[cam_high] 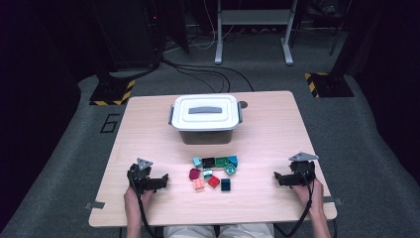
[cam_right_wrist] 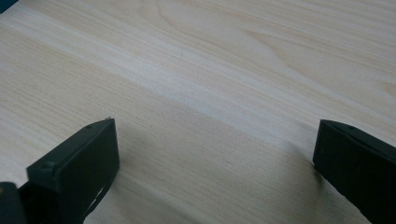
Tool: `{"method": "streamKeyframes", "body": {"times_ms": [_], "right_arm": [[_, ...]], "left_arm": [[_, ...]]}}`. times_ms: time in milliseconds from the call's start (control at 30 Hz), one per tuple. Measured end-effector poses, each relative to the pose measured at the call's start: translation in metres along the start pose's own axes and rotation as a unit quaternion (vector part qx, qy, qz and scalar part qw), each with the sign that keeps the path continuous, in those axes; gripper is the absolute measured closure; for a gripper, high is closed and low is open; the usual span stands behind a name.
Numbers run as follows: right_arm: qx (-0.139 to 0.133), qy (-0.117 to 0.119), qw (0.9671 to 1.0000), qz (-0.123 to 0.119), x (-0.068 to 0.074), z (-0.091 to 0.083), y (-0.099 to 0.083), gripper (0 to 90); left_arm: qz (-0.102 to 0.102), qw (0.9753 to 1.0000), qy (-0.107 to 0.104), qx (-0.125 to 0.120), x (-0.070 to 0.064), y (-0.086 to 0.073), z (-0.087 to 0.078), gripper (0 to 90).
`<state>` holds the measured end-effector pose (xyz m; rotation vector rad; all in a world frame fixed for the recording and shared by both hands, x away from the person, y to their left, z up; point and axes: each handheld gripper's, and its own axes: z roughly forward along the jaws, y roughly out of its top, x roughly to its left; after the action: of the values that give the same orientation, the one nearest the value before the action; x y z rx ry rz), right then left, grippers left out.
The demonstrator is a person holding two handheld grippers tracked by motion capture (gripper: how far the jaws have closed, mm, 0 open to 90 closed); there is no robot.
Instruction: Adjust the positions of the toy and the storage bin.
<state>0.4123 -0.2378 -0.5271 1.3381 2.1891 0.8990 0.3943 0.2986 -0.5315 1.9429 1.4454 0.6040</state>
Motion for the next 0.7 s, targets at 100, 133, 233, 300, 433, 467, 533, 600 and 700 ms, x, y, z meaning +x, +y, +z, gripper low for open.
{"method": "streamKeyframes", "body": {"times_ms": [100,133,233,300,433,467,533,600,700], "right_arm": [[0.000,-0.001,1.0000,-0.008,0.000,-0.001,0.000,0.0],[-0.001,-0.001,1.0000,-0.008,0.000,-0.001,0.000,0.0],[-0.002,0.004,1.0000,-0.004,0.001,-0.001,0.000,0.0],[-0.002,0.011,0.9999,-0.004,0.002,-0.002,0.002,0.0],[-0.008,0.019,0.9997,-0.012,0.008,-0.005,0.012,0.0],[-0.009,0.021,0.9996,-0.017,0.010,-0.006,0.014,0.0],[-0.012,0.025,0.9994,-0.020,0.012,-0.008,0.020,0.0],[-0.016,0.029,0.9992,-0.023,0.015,-0.010,0.026,0.0],[-0.019,0.035,0.9989,-0.024,0.017,-0.011,0.032,0.0]], "left_arm": [[0.000,1.0000,0.000,0.000,0.000,0.000,0.000,0.3],[0.000,1.0000,0.000,-0.001,0.000,0.000,0.000,0.2],[0.000,1.0000,0.000,0.000,0.000,0.000,0.000,0.3],[0.000,1.0000,0.000,-0.001,0.000,0.000,0.000,0.3],[0.000,1.0000,0.000,-0.001,0.000,0.000,0.000,0.3],[0.000,1.0000,0.000,-0.001,0.000,0.000,0.000,0.3],[0.000,1.0000,0.000,-0.001,0.000,0.000,0.000,0.3],[0.000,1.0000,0.000,-0.001,0.000,0.000,0.000,0.3],[0.000,1.0000,0.000,-0.001,0.000,0.000,0.000,0.3]]}}
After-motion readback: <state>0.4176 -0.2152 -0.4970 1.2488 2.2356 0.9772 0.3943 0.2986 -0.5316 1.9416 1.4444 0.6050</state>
